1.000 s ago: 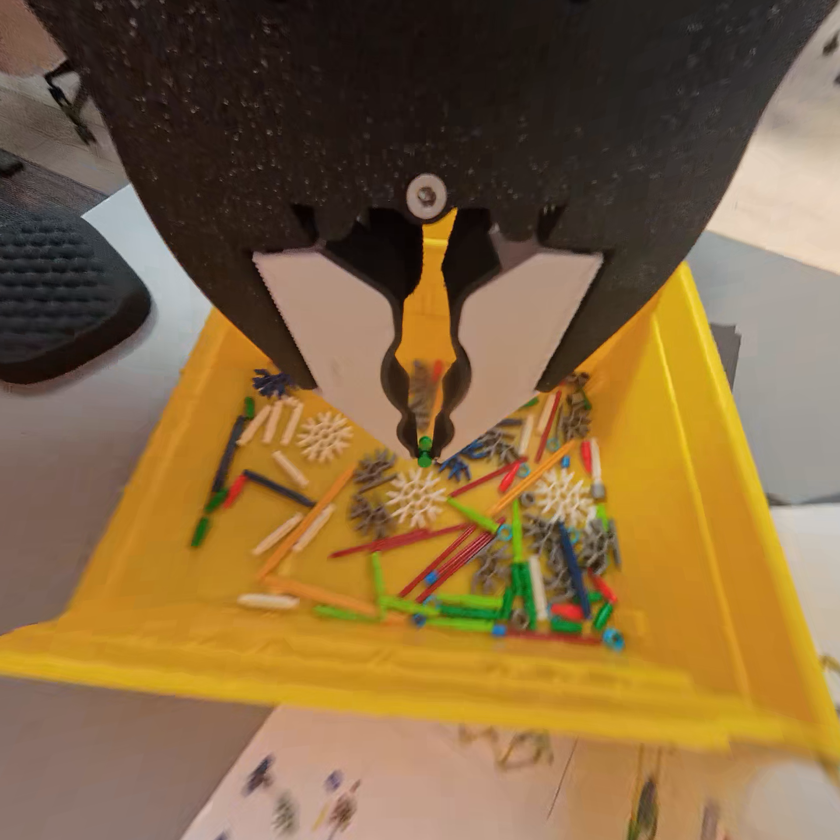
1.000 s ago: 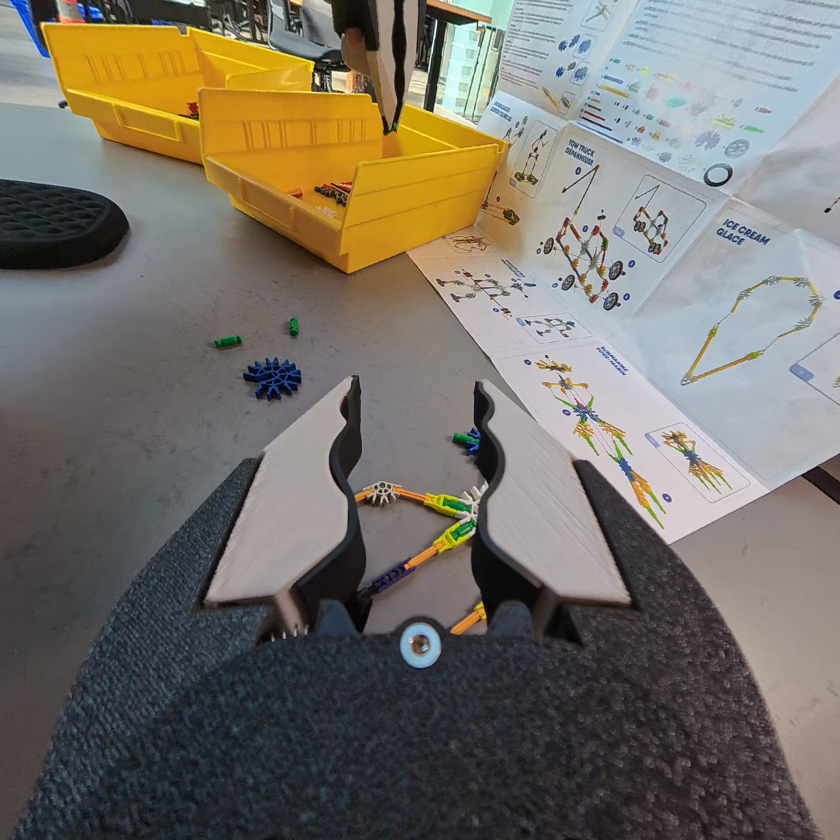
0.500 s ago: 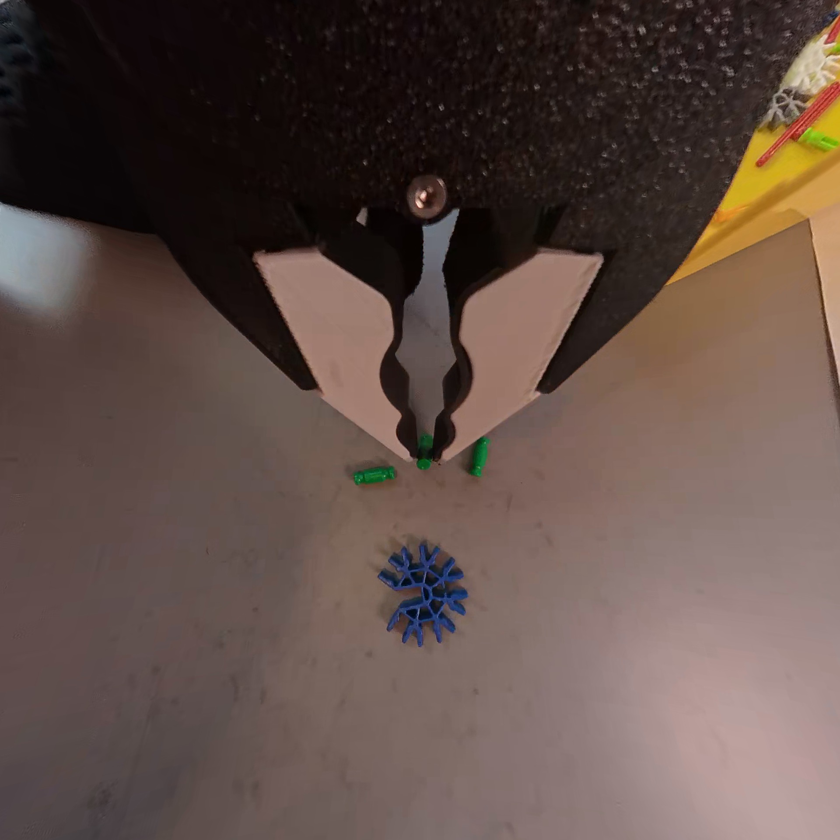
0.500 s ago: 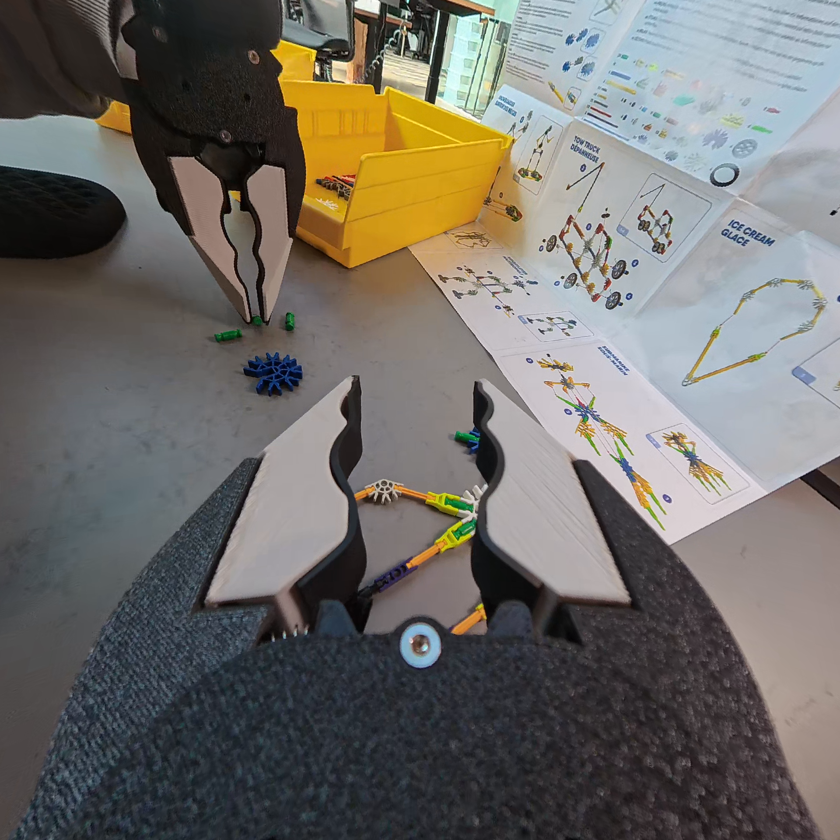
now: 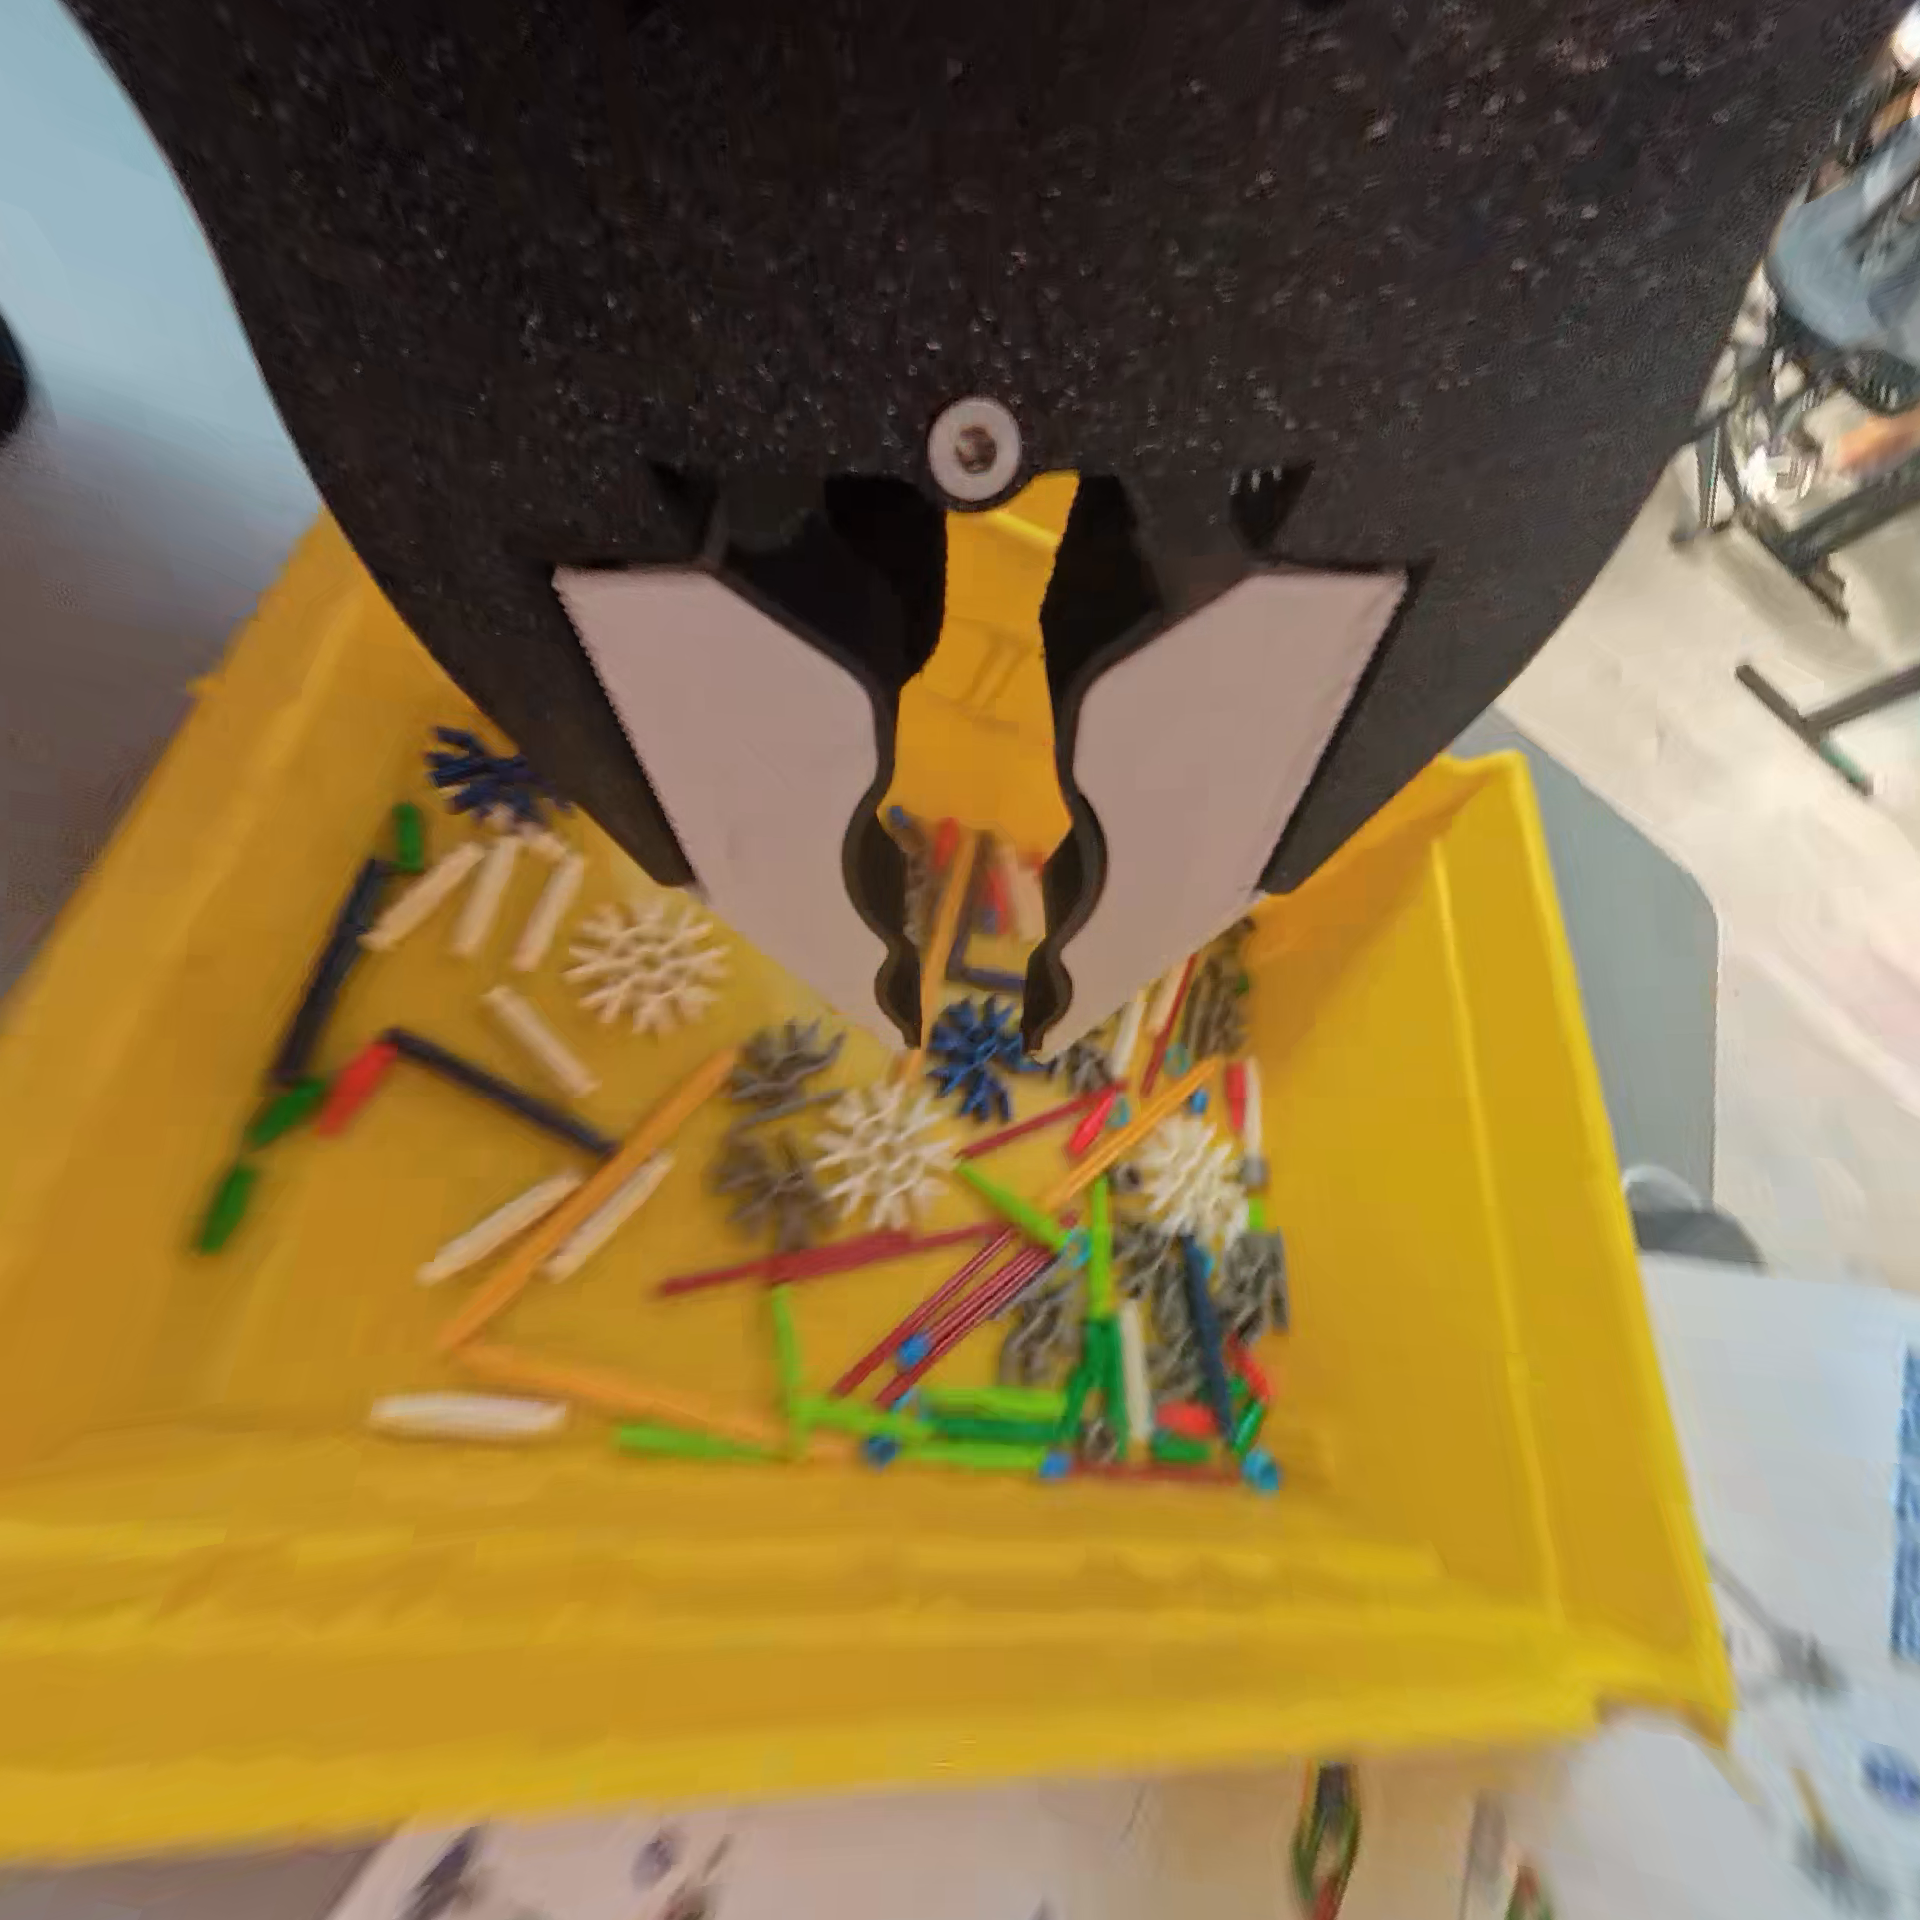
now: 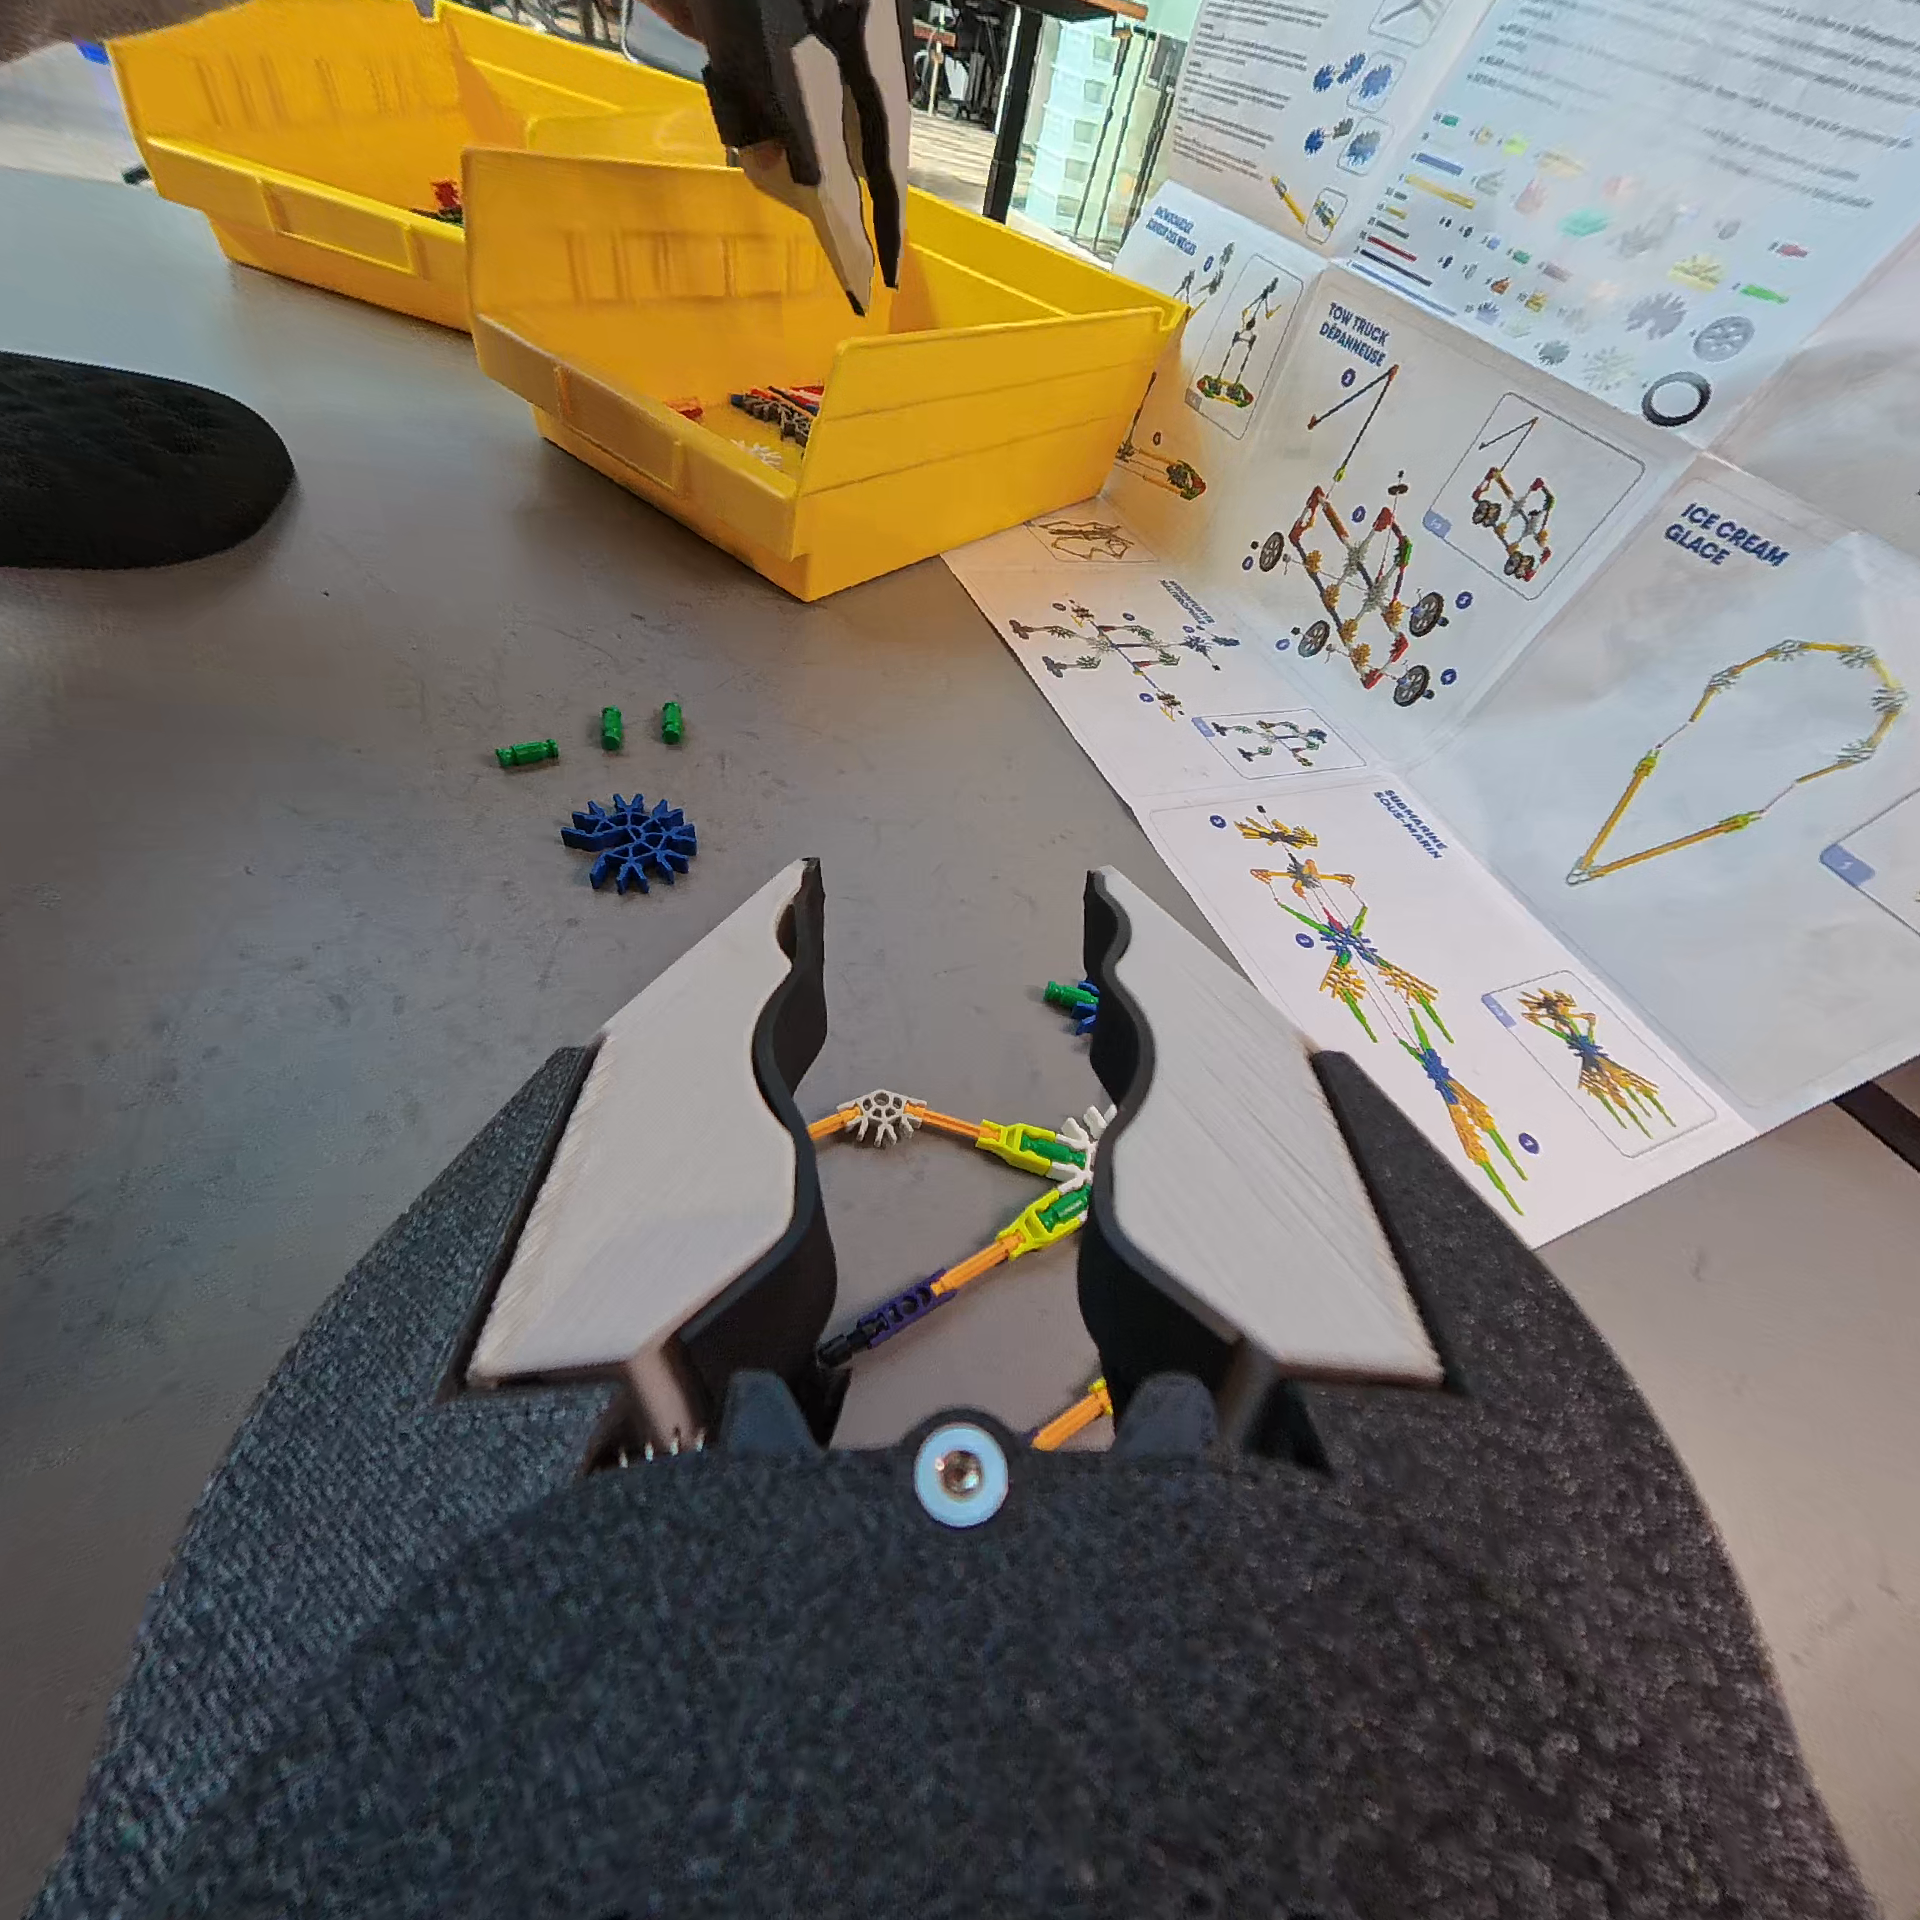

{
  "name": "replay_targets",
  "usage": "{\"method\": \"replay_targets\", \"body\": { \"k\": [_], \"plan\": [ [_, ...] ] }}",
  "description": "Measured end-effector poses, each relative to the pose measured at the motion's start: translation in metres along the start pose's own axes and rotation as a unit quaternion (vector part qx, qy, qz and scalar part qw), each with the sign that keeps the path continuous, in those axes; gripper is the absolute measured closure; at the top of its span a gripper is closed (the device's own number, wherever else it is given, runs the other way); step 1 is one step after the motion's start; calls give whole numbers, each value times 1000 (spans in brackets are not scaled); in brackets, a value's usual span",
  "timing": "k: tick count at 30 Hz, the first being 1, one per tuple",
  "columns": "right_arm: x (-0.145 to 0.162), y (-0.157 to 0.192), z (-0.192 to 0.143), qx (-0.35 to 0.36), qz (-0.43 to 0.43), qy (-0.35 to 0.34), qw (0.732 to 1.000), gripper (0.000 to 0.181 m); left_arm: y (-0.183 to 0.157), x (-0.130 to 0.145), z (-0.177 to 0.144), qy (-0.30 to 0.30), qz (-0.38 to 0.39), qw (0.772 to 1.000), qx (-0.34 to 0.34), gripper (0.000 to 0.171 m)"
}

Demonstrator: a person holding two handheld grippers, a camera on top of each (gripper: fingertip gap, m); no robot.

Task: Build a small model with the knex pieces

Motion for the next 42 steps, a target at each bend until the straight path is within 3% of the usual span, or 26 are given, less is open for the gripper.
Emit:
{"method": "replay_targets", "body": {
  "k": [3,6,11,18,29,33,36,39,42],
  "plan": [
    [0,-1,0,3,3,-1,1000,132,46,37,40,103,-35,994,5,149],
    [0,-7,-2,10,16,-7,1000,132,53,45,68,150,-41,986,54,149],
    [-2,-14,-6,6,43,-21,999,132,57,51,86,217,37,973,73,154],
    [-2,-13,-6,0,43,-21,999,132,53,50,94,236,128,960,85,157],
    [-2,-13,-7,-4,46,-24,999,132,50,52,94,215,113,963,115,166],
    [-2,-14,-7,-3,47,-26,999,132,55,39,67,170,104,976,91,166],
    [-3,-14,-8,-2,44,-27,999,132,44,3,11,55,100,991,67,166],
    [-2,-10,-6,-4,32,-21,999,132,-12,-47,-58,-112,117,983,83,166],
    [-3,-5,-4,-9,25,-16,1000,131,-106,-78,-96,-207,166,955,129,166]
  ]
}}
Point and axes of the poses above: each gripper's, where its closed fingertips meet, z out along the fingers, x out of its underside, y = z × x across the jaws, the point moved 3 cm from there along -z, back along the fingers, and after that the axes turned 8 degrees about y, right-handed, at the moved point
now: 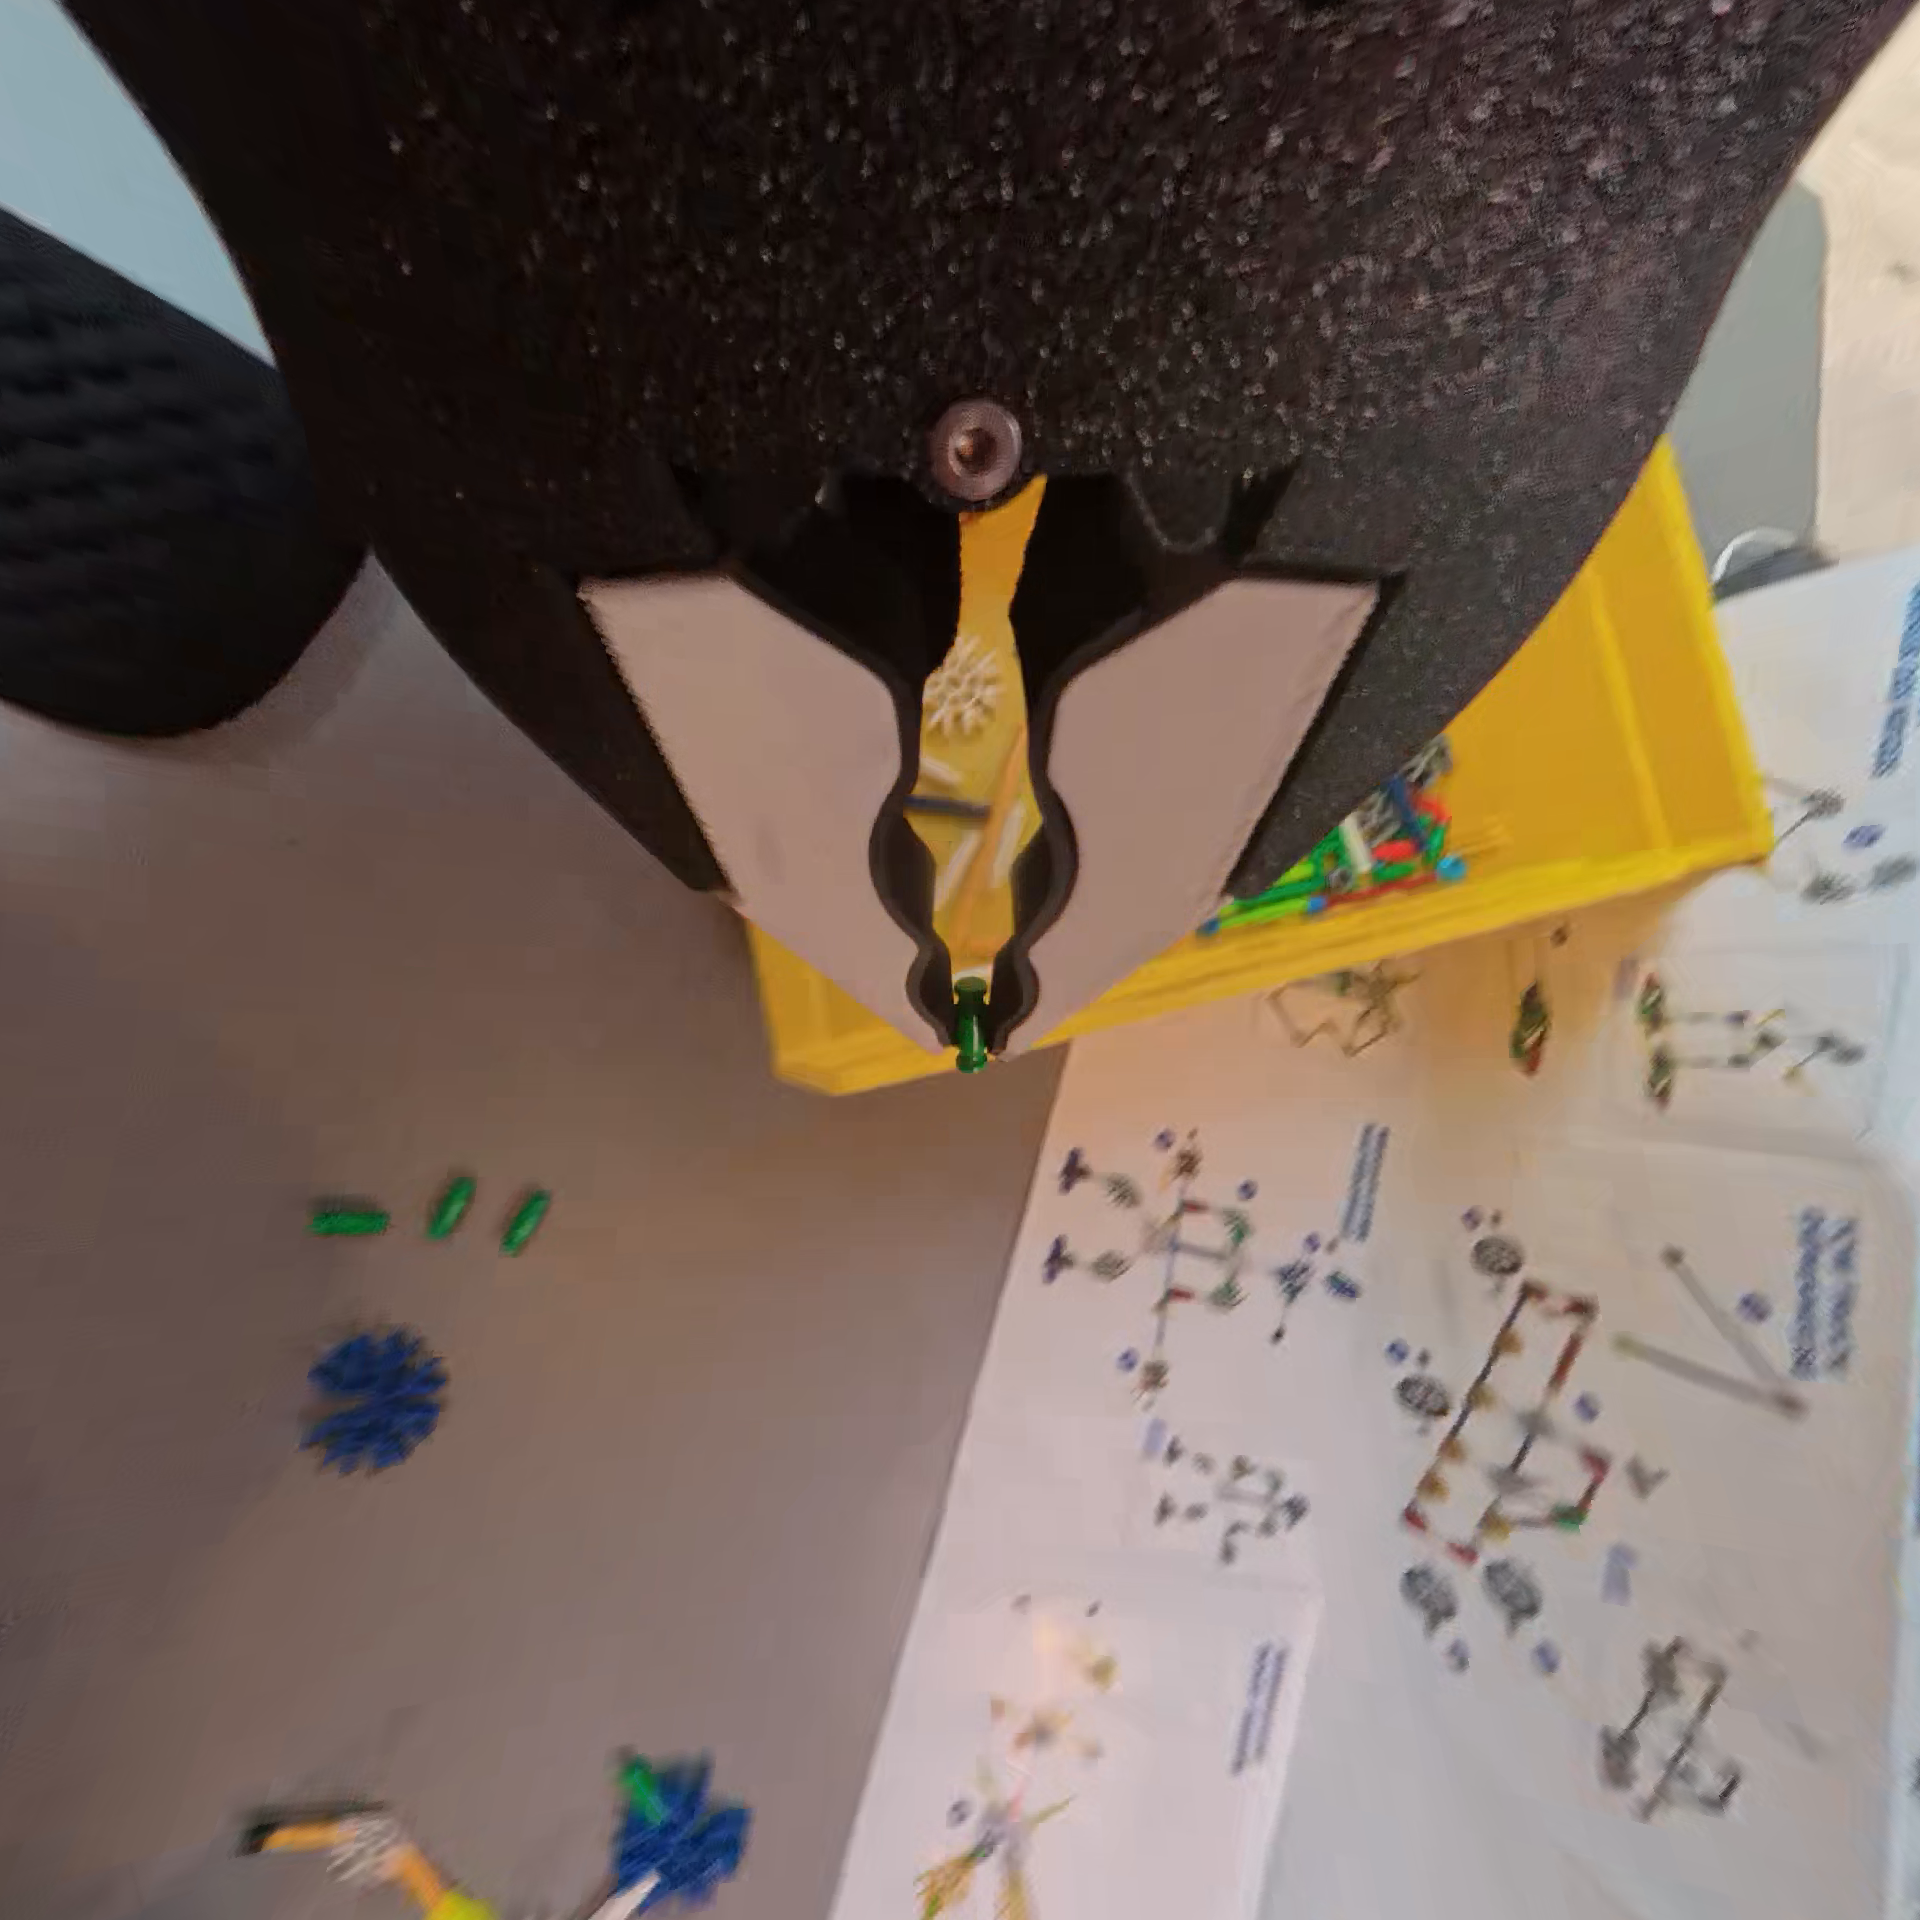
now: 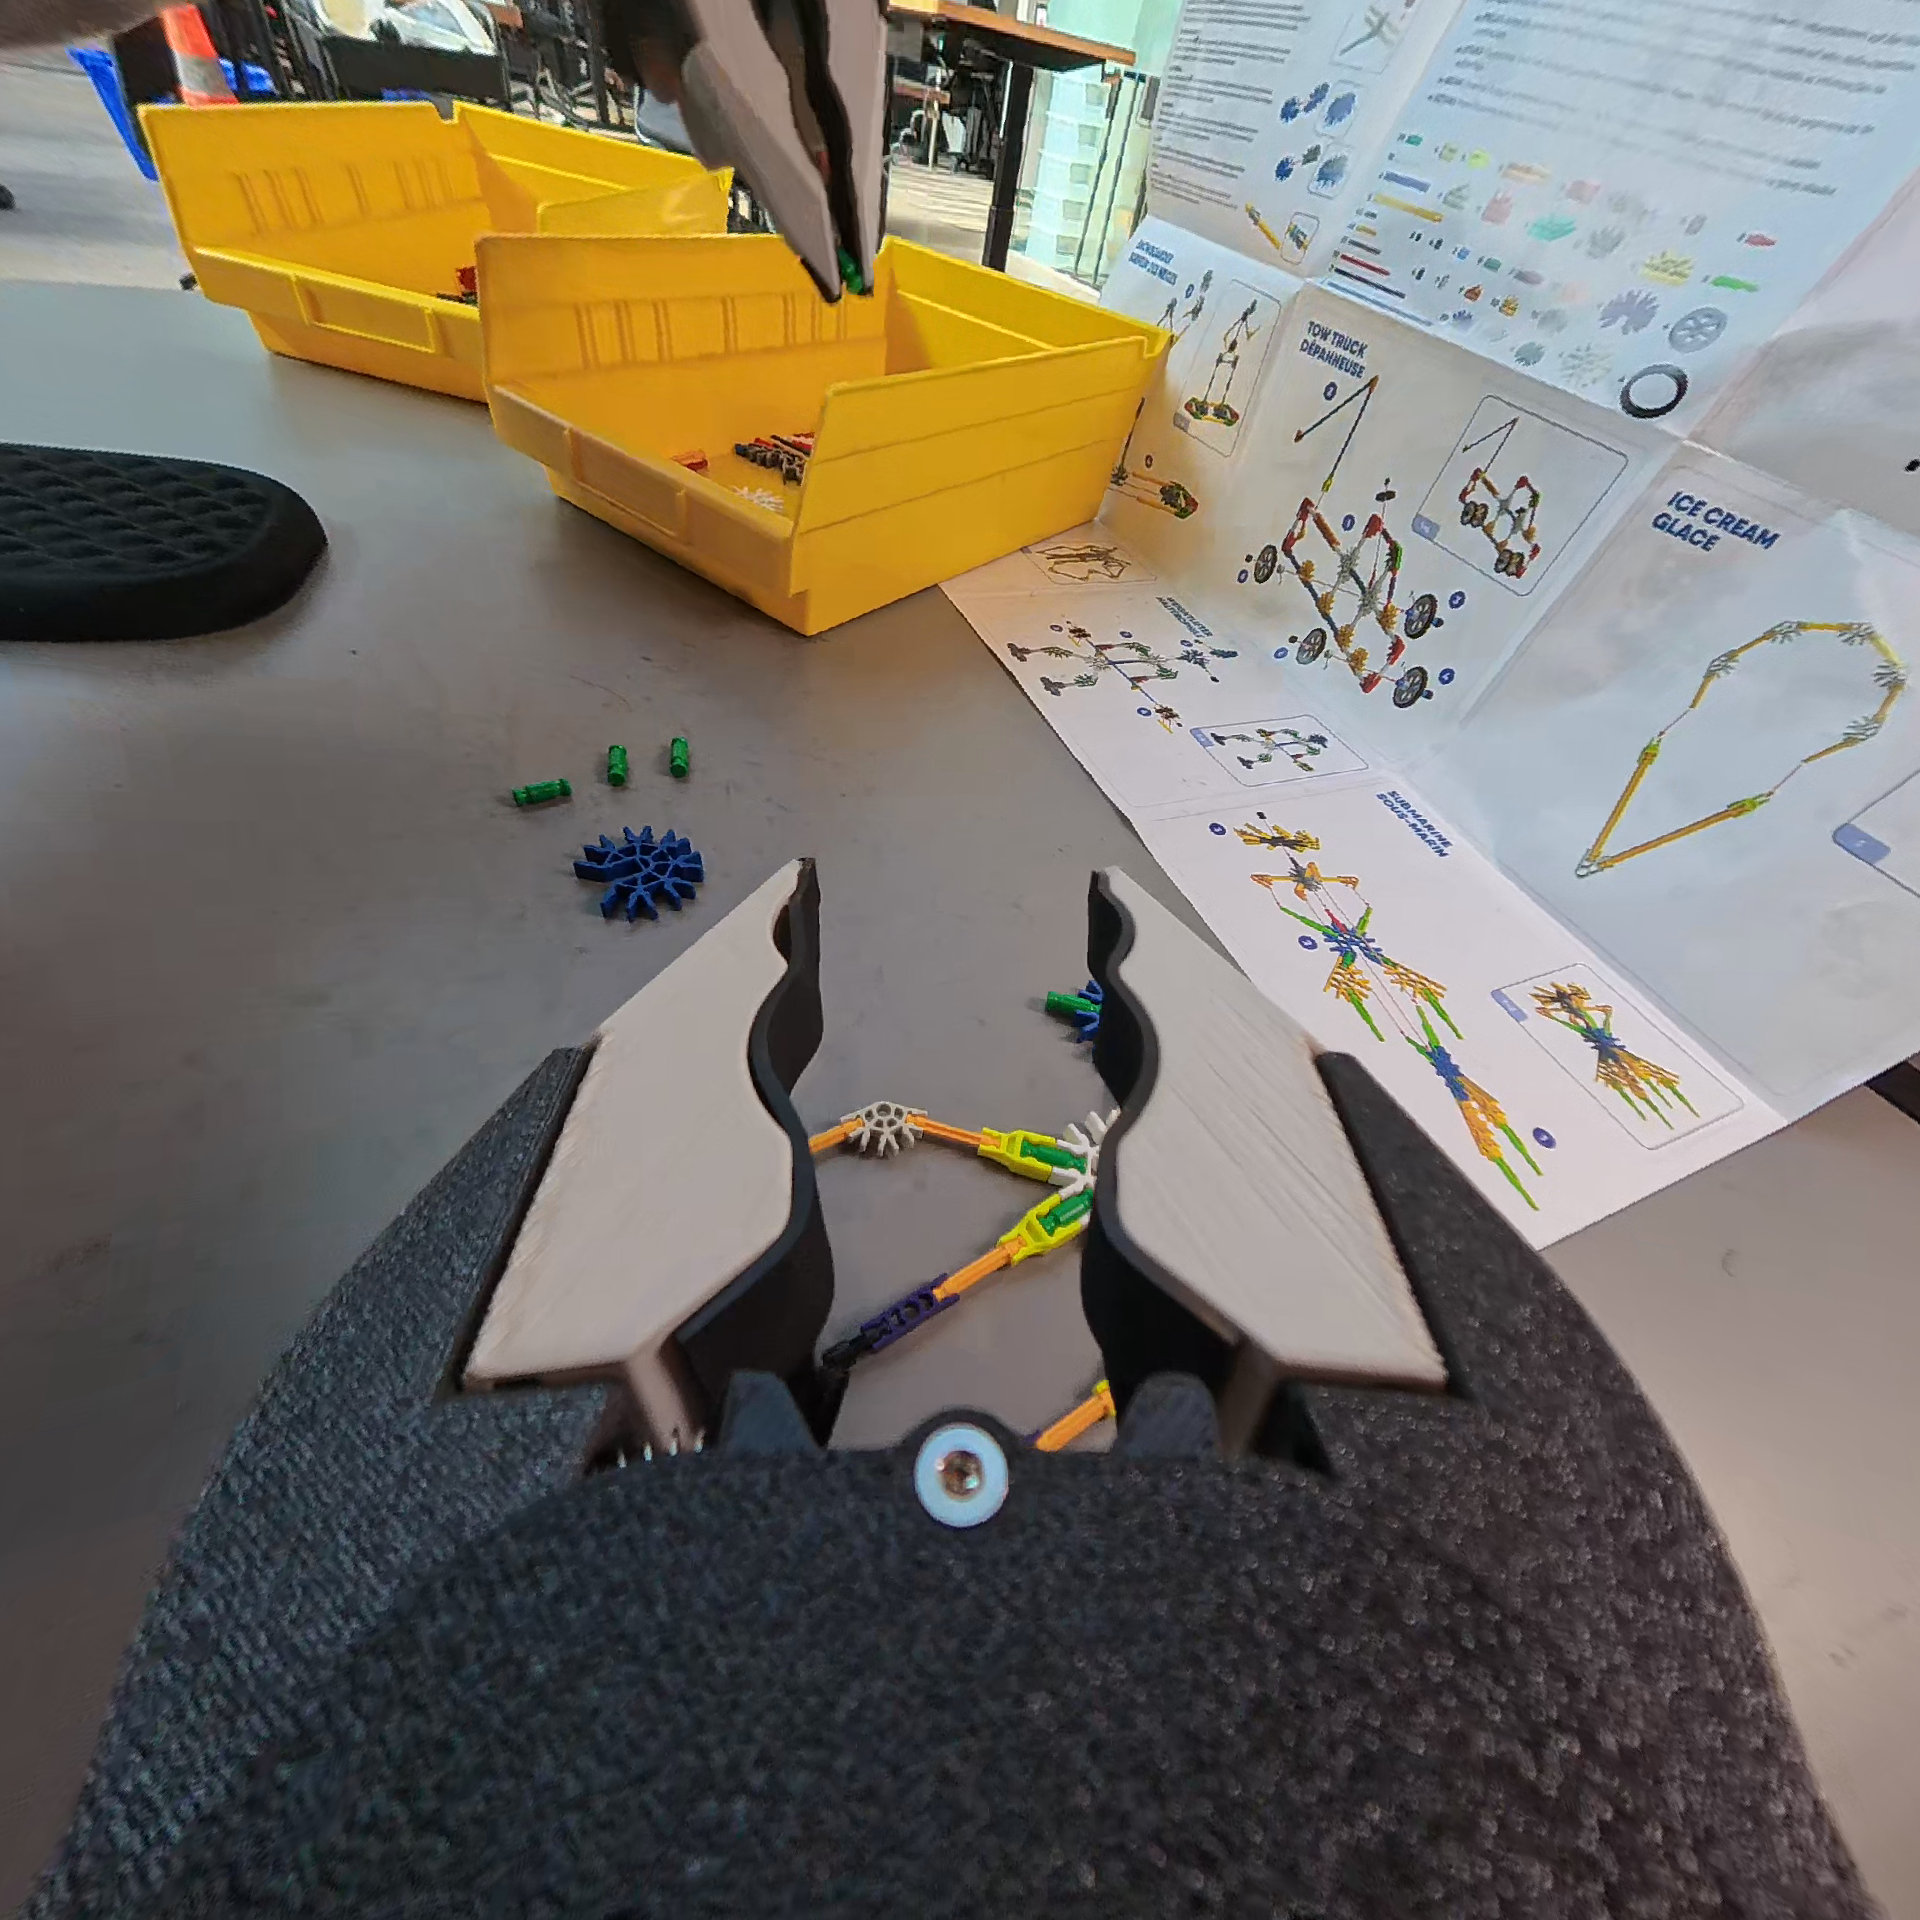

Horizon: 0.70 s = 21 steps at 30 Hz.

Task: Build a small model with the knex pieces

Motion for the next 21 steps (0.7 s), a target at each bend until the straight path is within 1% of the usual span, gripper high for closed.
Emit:
{"method": "replay_targets", "body": {
  "k": [2,4,5,7,9,11,13,16,19,21],
  "plan": [
    [0,1,1,1,-4,3,1000,130,-50,-24,28,-16,29,999,22,166],
    [0,1,1,4,-3,3,1000,130,-87,-34,64,-7,52,998,39,166],
    [0,0,1,6,-1,2,1000,130,-100,-38,80,-3,58,997,49,166],
    [0,-3,-1,11,7,-3,1000,131,-113,-42,104,4,61,996,65,166],
    [-1,-6,-3,15,15,-9,1000,130,-118,-42,116,20,70,994,78,166],
    [0,-9,-4,19,18,-9,1000,131,-120,-42,121,36,78,992,89,166],
    [1,-10,-4,20,15,-7,1000,131,-120,-41,125,49,85,991,89,165],
    [1,-7,-3,17,8,-2,1000,131,-118,-40,125,53,81,991,93,163],
    [2,-5,-2,16,0,3,1000,131,-108,-39,112,35,66,994,79,157],
    [2,-6,-2,15,2,1,1000,131,-82,-38,85,7,37,998,46,155]
  ]
}}
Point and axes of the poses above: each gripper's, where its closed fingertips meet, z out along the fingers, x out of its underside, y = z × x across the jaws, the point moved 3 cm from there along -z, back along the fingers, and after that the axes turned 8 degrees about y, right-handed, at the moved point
